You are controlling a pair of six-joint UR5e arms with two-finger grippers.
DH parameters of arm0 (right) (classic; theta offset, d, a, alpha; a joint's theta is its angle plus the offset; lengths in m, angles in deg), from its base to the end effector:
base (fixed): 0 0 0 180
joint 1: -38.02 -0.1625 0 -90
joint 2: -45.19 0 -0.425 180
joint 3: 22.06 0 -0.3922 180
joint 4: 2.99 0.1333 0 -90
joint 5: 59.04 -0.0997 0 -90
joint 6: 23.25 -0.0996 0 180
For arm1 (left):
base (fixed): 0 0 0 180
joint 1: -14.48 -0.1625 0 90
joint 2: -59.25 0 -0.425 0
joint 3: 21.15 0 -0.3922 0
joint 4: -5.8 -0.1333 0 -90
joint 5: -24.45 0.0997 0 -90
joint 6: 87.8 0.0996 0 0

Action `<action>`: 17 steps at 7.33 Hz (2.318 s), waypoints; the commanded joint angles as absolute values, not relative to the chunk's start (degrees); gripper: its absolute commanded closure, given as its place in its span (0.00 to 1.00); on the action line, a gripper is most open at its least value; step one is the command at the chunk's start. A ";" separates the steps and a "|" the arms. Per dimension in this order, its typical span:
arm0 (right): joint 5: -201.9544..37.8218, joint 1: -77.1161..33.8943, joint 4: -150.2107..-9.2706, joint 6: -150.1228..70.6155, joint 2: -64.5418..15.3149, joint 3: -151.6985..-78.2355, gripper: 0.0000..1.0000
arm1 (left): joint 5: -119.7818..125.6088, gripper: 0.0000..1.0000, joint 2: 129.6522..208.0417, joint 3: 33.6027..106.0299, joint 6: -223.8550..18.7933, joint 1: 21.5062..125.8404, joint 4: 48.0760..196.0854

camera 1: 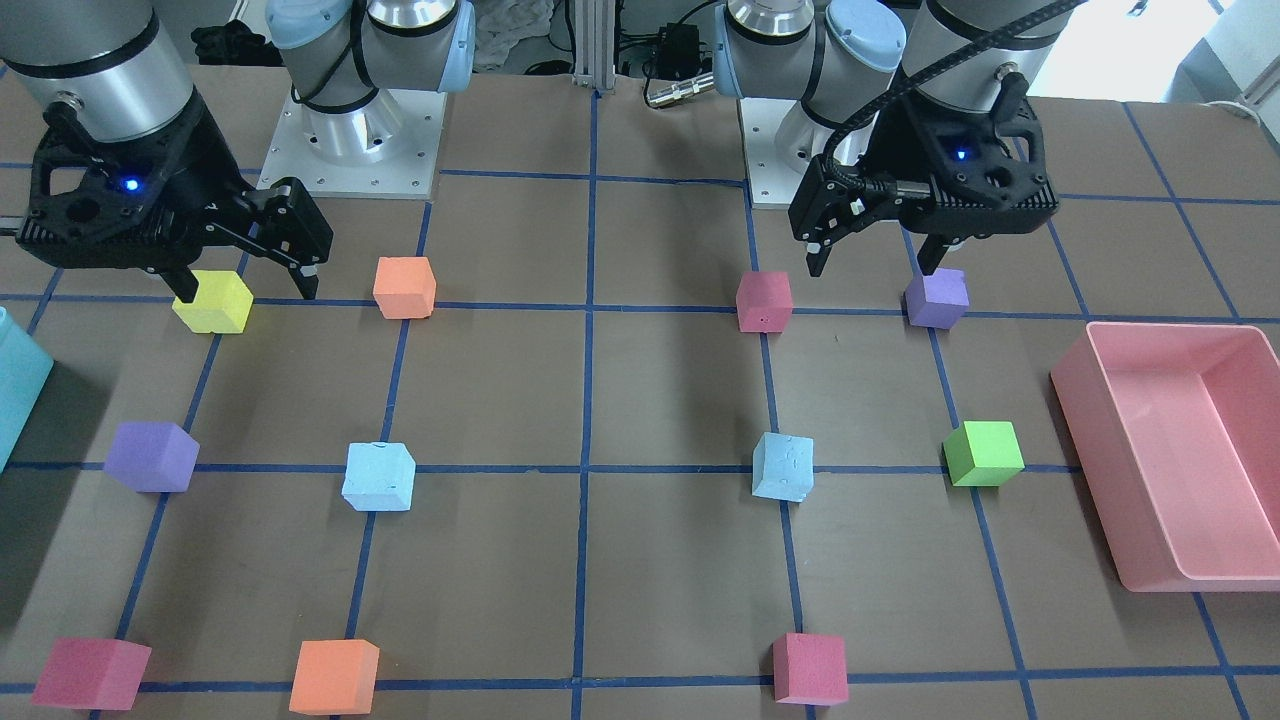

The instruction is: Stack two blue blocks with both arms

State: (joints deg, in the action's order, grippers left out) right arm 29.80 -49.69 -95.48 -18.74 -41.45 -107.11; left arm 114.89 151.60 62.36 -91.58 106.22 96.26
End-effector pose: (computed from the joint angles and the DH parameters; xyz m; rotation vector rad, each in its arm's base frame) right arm 0.1143 -0.5285 0.5054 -0.0616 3.1230 -0.1129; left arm -0.1481 -0.5102 0.5225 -0.0562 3.1349 -0.1012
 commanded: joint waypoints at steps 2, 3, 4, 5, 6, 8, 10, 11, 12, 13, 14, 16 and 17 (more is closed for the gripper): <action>29.64 -49.69 -95.45 -18.77 -41.47 -107.40 0.00 | 115.06 0.00 151.10 63.40 -91.40 106.24 96.33; 29.55 -49.69 -95.45 -18.77 -41.38 -107.58 0.00 | 115.06 0.00 151.27 63.31 -91.32 106.24 96.24; 29.64 -49.69 -95.89 -18.68 -40.86 -107.14 0.00 | 114.97 0.00 151.45 63.57 -91.49 106.24 96.41; 29.55 -49.78 -96.07 -18.77 -40.76 -107.31 0.00 | 115.06 0.00 151.28 64.01 -91.32 106.06 96.24; 29.46 -49.96 -95.90 -18.86 -39.89 -107.66 0.00 | 114.45 0.00 151.27 65.14 -91.14 106.06 96.24; 29.64 -51.27 -98.94 -18.86 -26.86 -107.67 0.00 | 115.06 0.00 151.98 68.56 -91.94 106.59 95.89; 29.38 -51.63 -103.54 -19.38 -17.60 -107.93 0.00 | 114.45 0.00 154.25 72.51 -92.19 106.50 87.94; 29.81 -52.32 -104.50 -19.56 -15.47 -108.36 0.00 | 114.53 0.00 156.09 76.98 -92.02 106.50 80.23; 30.25 -52.77 -107.20 -19.47 -15.10 -110.02 0.07 | 115.06 0.00 158.28 82.24 -90.89 106.24 71.11; 30.34 -52.77 -112.45 -19.30 -14.92 -113.61 0.07 | 115.06 0.00 160.39 85.86 -90.53 106.15 66.32; 30.60 -52.77 -115.81 -18.95 -15.36 -116.77 0.20 | 114.37 0.00 160.85 86.77 -91.31 106.50 65.84; 31.75 -52.77 -116.46 -19.47 -15.45 -117.07 0.88 | 114.27 0.00 161.38 87.56 -91.05 106.59 65.83; 31.40 -52.77 -116.37 -19.65 -15.80 -116.03 1.00 | 114.71 0.00 161.64 87.48 -90.27 106.50 65.92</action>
State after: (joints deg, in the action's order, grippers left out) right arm 31.65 -52.77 -116.14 -19.39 -15.49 -116.73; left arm 114.43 161.25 87.30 -90.88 106.54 65.97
